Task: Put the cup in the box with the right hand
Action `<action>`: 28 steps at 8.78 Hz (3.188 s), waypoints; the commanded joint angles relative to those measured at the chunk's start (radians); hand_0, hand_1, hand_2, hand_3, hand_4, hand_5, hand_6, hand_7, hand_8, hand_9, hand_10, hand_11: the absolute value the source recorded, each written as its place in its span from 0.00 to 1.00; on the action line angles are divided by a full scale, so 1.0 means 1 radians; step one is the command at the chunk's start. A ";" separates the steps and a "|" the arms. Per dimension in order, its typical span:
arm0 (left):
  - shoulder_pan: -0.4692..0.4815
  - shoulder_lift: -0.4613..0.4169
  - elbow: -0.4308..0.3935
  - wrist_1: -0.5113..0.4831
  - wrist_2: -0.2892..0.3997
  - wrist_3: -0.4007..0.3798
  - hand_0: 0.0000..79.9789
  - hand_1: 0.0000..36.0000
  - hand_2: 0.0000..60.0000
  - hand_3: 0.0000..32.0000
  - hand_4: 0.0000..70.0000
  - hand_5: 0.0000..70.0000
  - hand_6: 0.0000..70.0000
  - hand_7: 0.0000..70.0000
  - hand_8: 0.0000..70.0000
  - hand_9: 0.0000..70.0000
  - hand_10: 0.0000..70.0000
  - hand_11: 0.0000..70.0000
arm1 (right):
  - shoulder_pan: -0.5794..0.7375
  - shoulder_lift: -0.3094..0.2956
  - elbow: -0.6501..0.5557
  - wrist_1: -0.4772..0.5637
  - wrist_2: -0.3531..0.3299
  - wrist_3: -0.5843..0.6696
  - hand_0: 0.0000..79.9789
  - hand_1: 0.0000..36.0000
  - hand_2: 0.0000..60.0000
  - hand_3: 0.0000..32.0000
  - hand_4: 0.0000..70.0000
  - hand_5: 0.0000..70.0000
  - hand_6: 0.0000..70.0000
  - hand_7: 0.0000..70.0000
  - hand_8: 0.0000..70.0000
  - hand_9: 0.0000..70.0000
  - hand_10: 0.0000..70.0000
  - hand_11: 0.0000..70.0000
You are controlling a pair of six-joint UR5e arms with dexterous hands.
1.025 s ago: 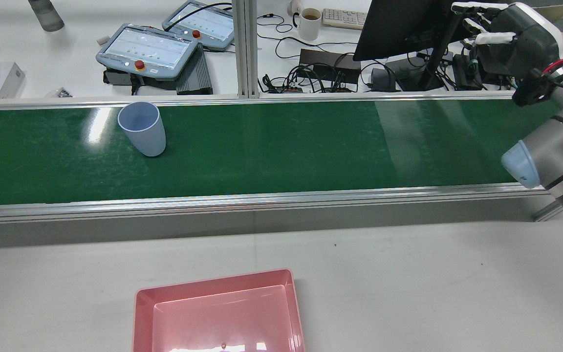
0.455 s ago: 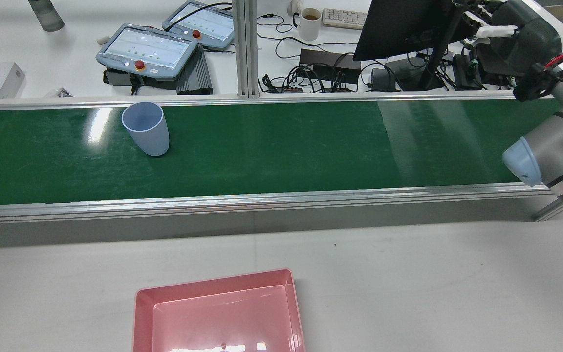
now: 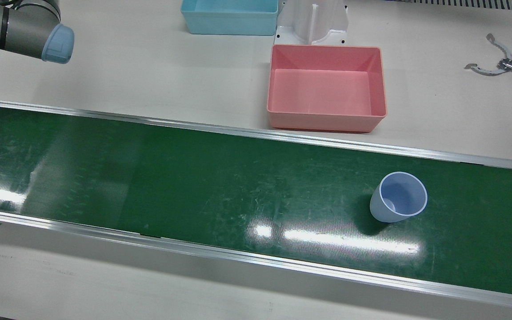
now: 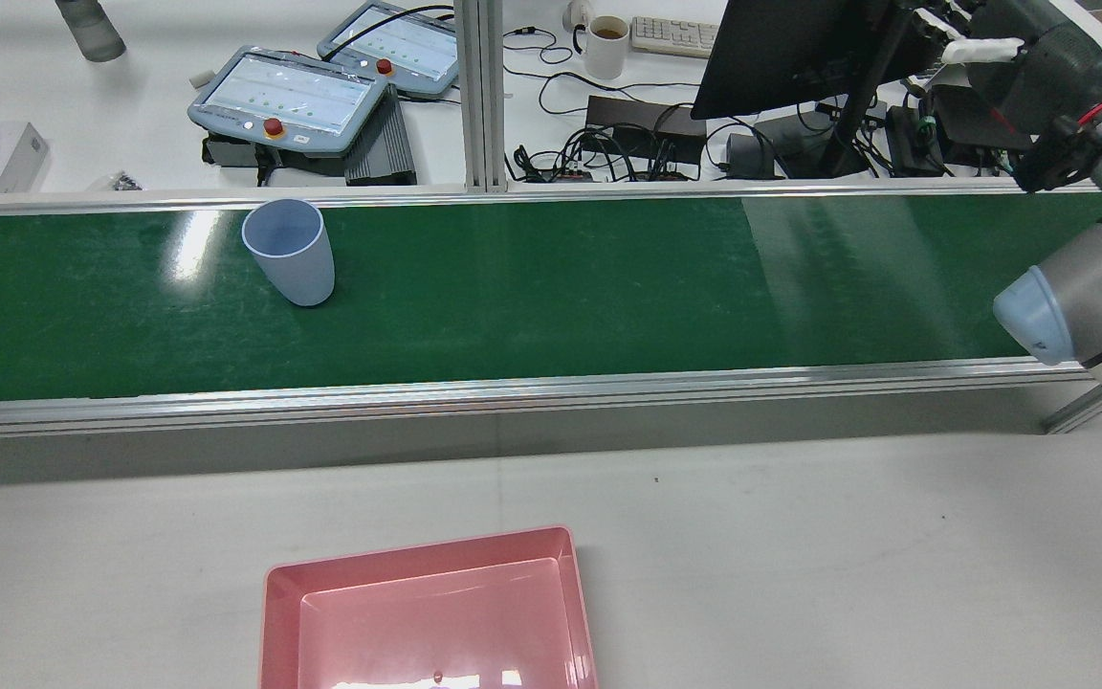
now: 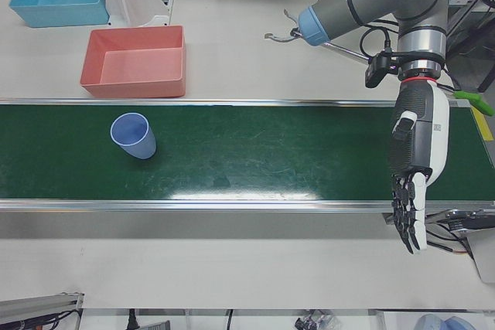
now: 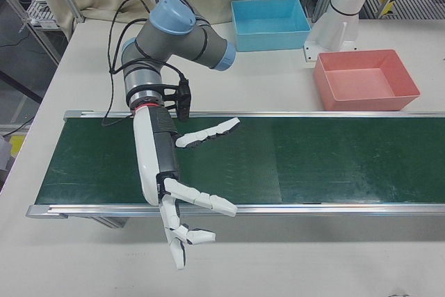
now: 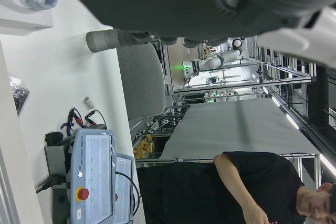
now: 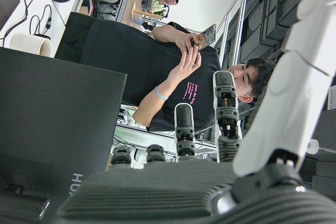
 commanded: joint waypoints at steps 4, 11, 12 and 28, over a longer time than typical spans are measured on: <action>0.000 0.000 0.000 0.002 0.000 0.000 0.00 0.00 0.00 0.00 0.00 0.00 0.00 0.00 0.00 0.00 0.00 0.00 | 0.007 -0.012 -0.001 0.000 -0.002 0.000 0.67 0.27 0.00 0.29 0.39 0.06 0.10 0.57 0.01 0.11 0.04 0.08; 0.000 0.000 0.000 0.000 0.000 0.000 0.00 0.00 0.00 0.00 0.00 0.00 0.00 0.00 0.00 0.00 0.00 0.00 | 0.014 -0.024 0.011 -0.002 -0.002 0.000 0.67 0.27 0.00 0.28 0.39 0.06 0.10 0.57 0.00 0.10 0.04 0.08; 0.000 0.000 0.000 0.000 0.000 0.000 0.00 0.00 0.00 0.00 0.00 0.00 0.00 0.00 0.00 0.00 0.00 0.00 | 0.014 -0.024 0.009 -0.002 -0.002 0.000 0.67 0.27 0.00 0.29 0.38 0.06 0.09 0.55 0.00 0.10 0.04 0.08; 0.000 0.000 0.000 0.002 0.000 0.000 0.00 0.00 0.00 0.00 0.00 0.00 0.00 0.00 0.00 0.00 0.00 0.00 | 0.015 -0.023 0.003 -0.002 0.000 0.000 0.67 0.27 0.00 0.29 0.38 0.06 0.09 0.54 0.00 0.10 0.04 0.09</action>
